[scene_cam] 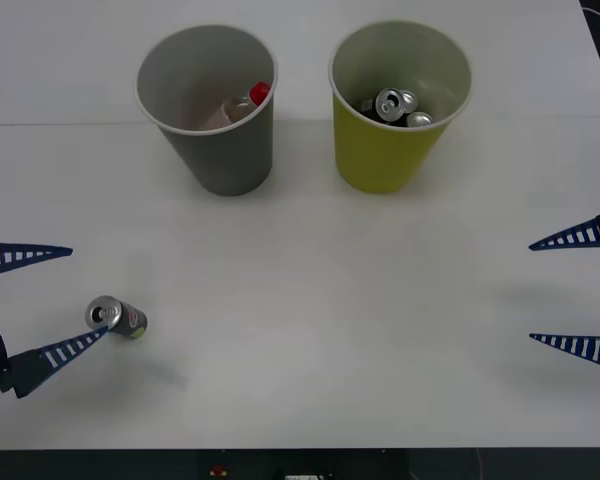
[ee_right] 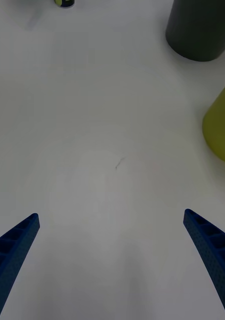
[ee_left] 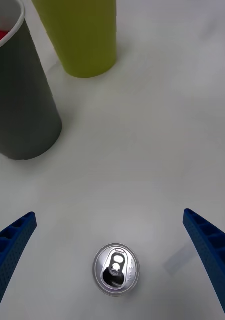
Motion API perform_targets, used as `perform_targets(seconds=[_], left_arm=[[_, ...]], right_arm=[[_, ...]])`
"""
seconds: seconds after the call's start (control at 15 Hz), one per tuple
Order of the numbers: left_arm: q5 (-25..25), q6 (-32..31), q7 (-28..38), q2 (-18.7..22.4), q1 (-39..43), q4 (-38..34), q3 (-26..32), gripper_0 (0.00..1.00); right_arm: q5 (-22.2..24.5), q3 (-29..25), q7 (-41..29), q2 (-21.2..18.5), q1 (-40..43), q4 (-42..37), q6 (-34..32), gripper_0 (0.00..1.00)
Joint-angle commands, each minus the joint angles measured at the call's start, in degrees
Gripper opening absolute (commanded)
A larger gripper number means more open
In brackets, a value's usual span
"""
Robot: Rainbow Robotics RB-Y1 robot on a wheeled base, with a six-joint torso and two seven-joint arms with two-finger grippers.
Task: Put the can into the green bin and the plastic bottle into the gray bin
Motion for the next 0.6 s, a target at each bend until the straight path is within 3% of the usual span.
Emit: perform_targets(seconds=[0.07, 0.33, 0.6], left_arm=[[2.22, 3.86, 0.5, -3.51, 3.85, -1.35, 0.42, 1.0], [10.13, 8.35, 0.41, -5.7, 9.56, -1.52, 0.33, 1.0], [21.2, 9.58, 0.41, -6.14, 14.57, -1.43, -0.46, 1.0]], right_arm=[[0.0, 0.0, 0.0, 0.0, 0.0, 0.0, 0.0, 1.0], [0.0, 0.0, 0.0, 0.0, 0.0, 0.0, 0.0, 1.0], [0.0, 0.0, 0.0, 0.0, 0.0, 0.0, 0.0, 1.0]])
